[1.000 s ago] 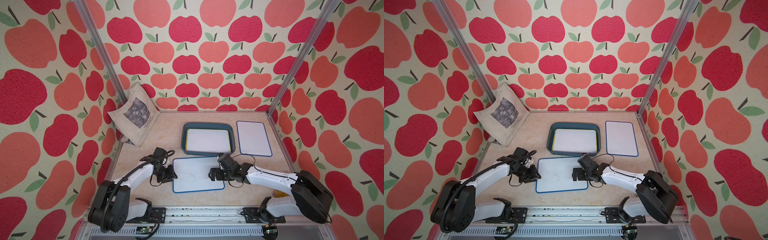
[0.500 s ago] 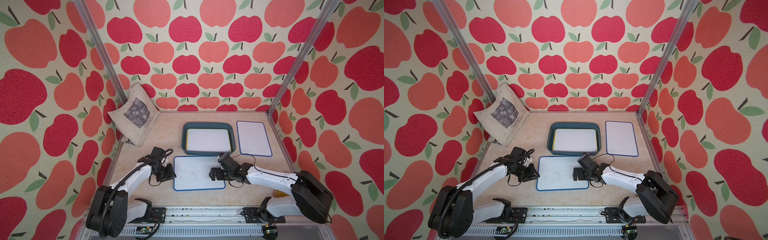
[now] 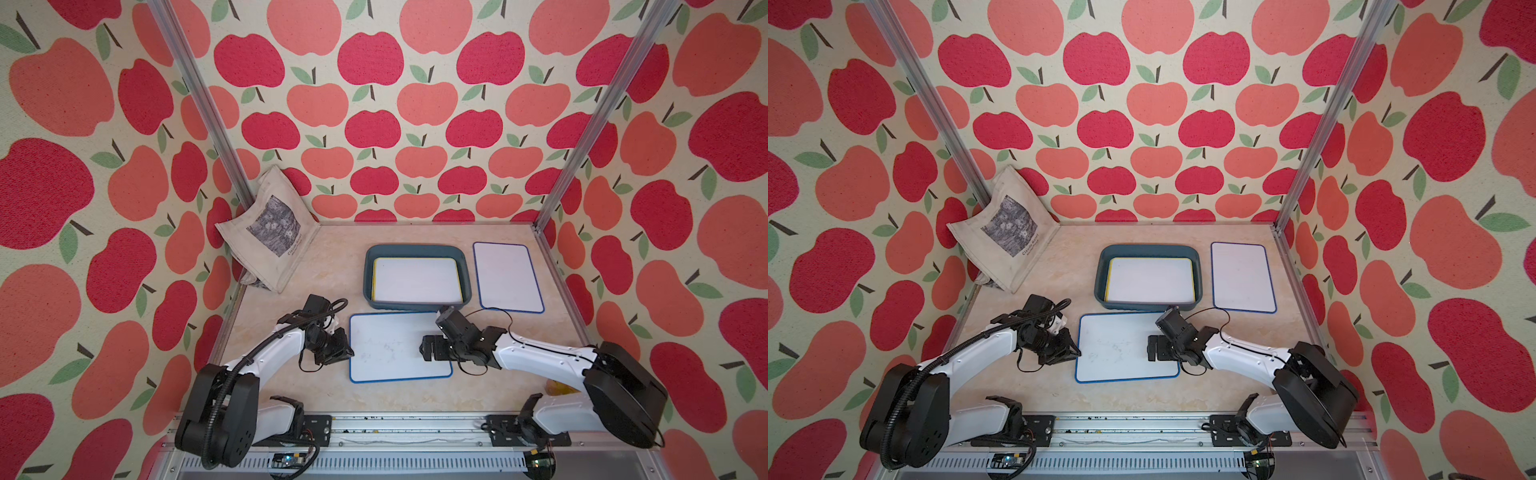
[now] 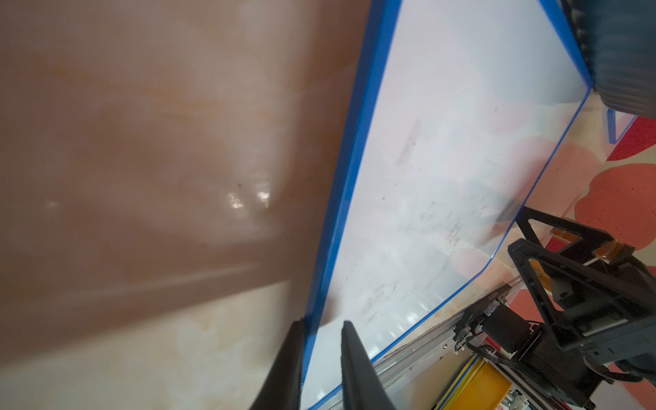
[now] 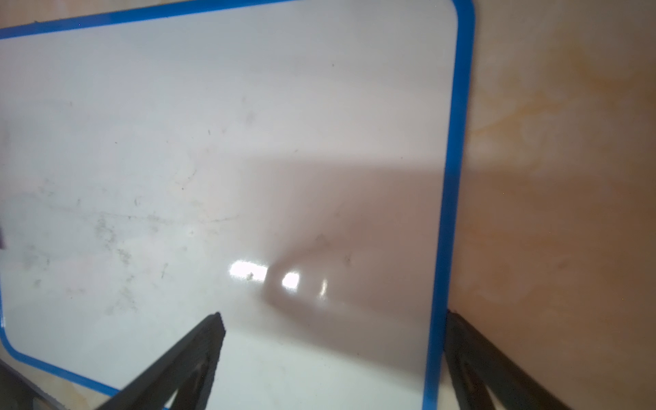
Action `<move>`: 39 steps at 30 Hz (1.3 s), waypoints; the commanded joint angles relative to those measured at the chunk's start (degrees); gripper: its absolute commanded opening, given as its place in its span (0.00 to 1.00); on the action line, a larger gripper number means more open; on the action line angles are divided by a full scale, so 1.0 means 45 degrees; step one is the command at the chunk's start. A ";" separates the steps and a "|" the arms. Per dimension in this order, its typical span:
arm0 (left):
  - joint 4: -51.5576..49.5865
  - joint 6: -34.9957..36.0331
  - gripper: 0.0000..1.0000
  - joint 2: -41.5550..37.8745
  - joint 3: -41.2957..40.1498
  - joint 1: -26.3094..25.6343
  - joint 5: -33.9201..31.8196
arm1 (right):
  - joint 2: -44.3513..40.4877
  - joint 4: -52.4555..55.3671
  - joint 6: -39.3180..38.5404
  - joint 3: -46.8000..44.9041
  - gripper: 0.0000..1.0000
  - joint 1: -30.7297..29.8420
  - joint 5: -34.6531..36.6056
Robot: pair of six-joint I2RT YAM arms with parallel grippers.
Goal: Put the whiteboard into the storage box
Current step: Move the whiteboard to the center of the board.
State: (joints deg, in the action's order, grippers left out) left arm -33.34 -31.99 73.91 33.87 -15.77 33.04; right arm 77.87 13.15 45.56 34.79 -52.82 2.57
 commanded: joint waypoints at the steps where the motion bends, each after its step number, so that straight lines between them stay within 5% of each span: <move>1: 0.0947 0.0116 0.23 0.0725 0.0765 -0.0426 0.1071 | 0.0263 0.0178 0.0637 -0.0664 0.99 -0.0431 -0.2745; 10: -0.0254 0.0059 0.33 0.2676 0.1793 -0.0985 -0.1734 | -0.0075 0.1004 0.0566 -0.0816 0.99 -0.0358 -0.2109; 24: -0.2360 0.0058 0.45 0.2526 0.2225 -0.1530 -0.4697 | -0.0272 0.1967 -0.0104 -0.0669 0.99 -0.0162 -0.1489; 39: 0.0052 -0.0548 0.49 0.4354 0.1742 -0.3075 -0.1490 | -0.0258 0.1091 0.0265 -0.1108 0.99 -0.0118 -0.2004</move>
State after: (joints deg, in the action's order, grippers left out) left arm -38.61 -33.30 87.85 45.34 -26.81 20.29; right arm 74.72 14.87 45.12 32.95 -52.82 -0.64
